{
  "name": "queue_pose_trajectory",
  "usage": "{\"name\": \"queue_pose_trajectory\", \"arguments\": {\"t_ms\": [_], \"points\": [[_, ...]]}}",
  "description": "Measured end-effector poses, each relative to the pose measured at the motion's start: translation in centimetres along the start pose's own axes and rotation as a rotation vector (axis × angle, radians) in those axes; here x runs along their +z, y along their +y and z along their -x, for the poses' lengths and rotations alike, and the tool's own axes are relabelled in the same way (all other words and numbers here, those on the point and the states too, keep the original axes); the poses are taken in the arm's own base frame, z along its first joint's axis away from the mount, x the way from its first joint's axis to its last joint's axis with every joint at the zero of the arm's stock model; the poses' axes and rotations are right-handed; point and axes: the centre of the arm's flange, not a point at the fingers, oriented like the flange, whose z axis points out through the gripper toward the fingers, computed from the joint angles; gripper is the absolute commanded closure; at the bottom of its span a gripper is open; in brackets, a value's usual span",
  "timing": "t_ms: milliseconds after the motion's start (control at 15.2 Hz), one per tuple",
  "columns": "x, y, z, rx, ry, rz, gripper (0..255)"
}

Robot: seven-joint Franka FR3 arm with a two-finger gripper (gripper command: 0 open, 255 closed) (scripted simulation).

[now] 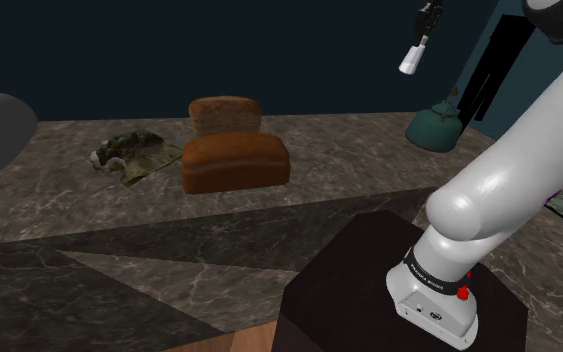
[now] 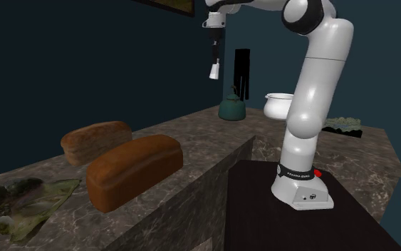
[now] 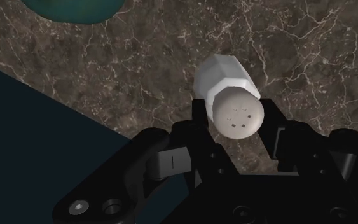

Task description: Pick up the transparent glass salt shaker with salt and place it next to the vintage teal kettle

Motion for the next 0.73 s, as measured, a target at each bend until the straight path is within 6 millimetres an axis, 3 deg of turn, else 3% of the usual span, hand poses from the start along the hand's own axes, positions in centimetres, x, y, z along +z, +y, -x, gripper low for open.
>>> {"name": "queue_pose_trajectory", "arguments": {"t_ms": [528,726], "points": [[0.8,8.5,6.7,0.001,0.0,0.001,255],[1.5,9.8,8.1,-0.001,0.0,0.0,255]]}}
